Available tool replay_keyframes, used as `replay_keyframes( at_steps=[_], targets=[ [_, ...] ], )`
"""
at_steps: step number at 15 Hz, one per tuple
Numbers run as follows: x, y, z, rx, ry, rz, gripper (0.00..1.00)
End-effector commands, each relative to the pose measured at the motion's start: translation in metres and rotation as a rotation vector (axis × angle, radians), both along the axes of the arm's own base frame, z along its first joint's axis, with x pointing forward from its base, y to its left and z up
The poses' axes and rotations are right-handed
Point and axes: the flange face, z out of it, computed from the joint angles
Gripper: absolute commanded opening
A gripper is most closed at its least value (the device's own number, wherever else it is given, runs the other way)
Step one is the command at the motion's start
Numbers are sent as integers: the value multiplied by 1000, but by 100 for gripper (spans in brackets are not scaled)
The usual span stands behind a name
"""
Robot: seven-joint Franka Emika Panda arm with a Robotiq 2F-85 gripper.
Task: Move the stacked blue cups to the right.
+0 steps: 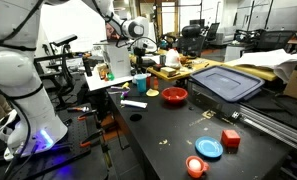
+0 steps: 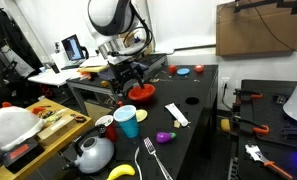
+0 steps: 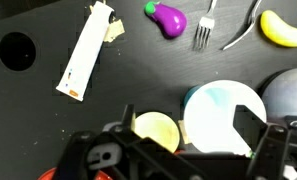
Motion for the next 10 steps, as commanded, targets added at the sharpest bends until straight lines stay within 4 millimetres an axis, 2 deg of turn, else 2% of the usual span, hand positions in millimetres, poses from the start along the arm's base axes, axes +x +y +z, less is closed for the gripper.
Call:
replay_keyframes(
  at_steps=[1, 4, 10],
  targets=[
    [20, -25, -19, -3, -2, -161, 100],
    [30, -33, -27, 19, -4, -250, 100],
    [31, -21, -36, 61, 3, -299, 100]
  ],
)
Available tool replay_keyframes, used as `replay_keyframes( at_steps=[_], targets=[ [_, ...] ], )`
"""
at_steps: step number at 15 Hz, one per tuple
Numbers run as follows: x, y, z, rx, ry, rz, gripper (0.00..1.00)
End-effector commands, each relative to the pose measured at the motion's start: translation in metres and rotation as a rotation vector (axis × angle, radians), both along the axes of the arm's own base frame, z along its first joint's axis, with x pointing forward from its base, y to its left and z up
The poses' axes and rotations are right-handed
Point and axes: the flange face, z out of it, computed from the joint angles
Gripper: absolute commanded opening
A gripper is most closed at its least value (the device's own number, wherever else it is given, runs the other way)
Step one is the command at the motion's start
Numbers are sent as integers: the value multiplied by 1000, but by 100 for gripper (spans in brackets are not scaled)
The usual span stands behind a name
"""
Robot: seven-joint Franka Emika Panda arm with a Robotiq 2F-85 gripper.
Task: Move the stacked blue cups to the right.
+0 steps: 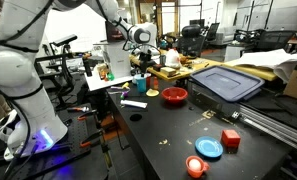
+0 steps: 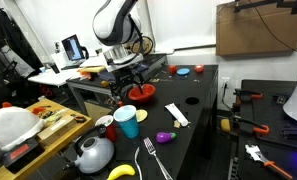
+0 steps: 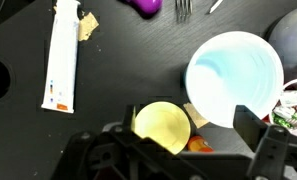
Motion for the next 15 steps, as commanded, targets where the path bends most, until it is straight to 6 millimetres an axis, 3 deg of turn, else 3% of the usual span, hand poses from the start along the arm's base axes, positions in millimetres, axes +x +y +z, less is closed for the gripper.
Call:
replay_keyframes(
  at_steps=[1, 7, 11, 12, 13, 15],
  targets=[
    [-1, 8, -7, 24, 5, -30, 100],
    [-8, 22, -26, 34, 20, 23, 100],
    [-11, 18, -34, 12, 29, 25, 100],
    [-13, 14, -36, 5, 35, 17, 94],
    [-14, 10, -39, -1, 37, 14, 72],
    [-16, 2, -43, -10, 45, 3, 67]
  ],
)
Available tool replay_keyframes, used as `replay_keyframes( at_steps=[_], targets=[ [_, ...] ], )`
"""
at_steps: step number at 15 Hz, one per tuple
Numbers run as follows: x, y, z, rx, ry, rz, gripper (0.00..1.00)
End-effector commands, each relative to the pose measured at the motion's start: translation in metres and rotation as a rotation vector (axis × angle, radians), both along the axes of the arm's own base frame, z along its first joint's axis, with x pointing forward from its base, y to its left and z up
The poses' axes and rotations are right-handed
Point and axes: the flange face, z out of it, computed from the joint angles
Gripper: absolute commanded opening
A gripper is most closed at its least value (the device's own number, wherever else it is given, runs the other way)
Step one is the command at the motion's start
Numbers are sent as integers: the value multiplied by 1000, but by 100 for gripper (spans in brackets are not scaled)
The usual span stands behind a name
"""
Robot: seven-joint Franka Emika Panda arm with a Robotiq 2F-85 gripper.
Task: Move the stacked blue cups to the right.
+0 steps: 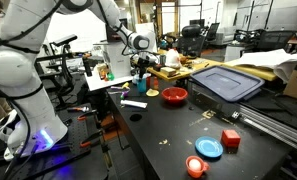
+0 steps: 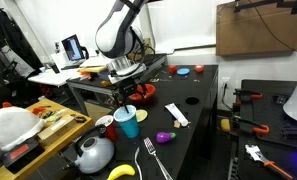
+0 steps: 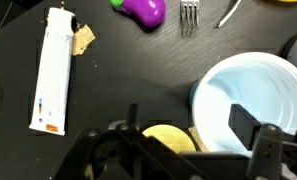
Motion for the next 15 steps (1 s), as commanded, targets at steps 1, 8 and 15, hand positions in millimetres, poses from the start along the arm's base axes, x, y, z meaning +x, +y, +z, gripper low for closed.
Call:
replay_keyframes(
  at_steps=[1, 8, 15],
  targets=[
    [-7, -13, -4, -17, -2, -16, 61],
    [-6, -4, 8, -2, -25, -6, 7],
    [-10, 21, 69, 50, -115, 55, 1]
  ],
)
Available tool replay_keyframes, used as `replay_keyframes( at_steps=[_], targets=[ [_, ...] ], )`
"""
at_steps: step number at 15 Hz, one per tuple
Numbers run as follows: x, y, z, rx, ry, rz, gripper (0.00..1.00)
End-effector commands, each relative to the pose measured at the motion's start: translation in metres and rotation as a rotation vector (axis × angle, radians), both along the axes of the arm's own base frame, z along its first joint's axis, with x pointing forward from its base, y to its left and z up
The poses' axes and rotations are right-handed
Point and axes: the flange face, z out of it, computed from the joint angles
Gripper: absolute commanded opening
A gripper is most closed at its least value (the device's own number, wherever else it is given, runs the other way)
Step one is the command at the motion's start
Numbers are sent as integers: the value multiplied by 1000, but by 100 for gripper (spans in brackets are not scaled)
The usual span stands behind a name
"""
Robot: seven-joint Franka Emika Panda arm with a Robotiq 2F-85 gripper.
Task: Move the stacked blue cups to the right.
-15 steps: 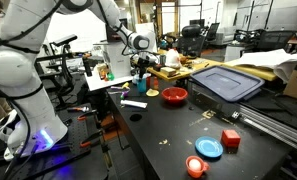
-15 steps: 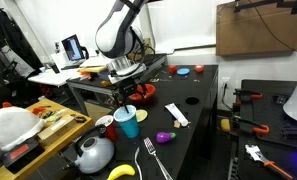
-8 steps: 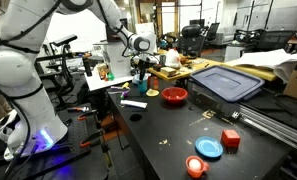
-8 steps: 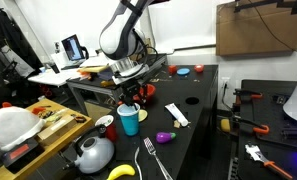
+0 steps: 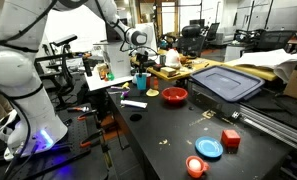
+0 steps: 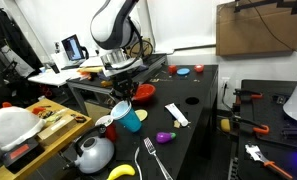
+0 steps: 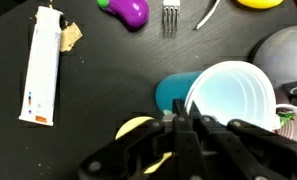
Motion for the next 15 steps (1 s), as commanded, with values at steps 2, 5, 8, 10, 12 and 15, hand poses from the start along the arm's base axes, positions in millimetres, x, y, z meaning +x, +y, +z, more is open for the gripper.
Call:
replay_keyframes(
  at_steps=[2, 5, 8, 10, 12, 15],
  targets=[
    [-15, 8, 58, 22, -72, 68, 1],
    [-25, 6, 92, 33, -96, 87, 1],
    [-40, -7, 121, 27, -118, 68, 1],
    [-50, -20, 136, 14, -133, 47, 1],
    [-59, -37, 148, 8, -151, 12, 1],
    [-71, -68, 161, 1, -165, -52, 1]
  ],
)
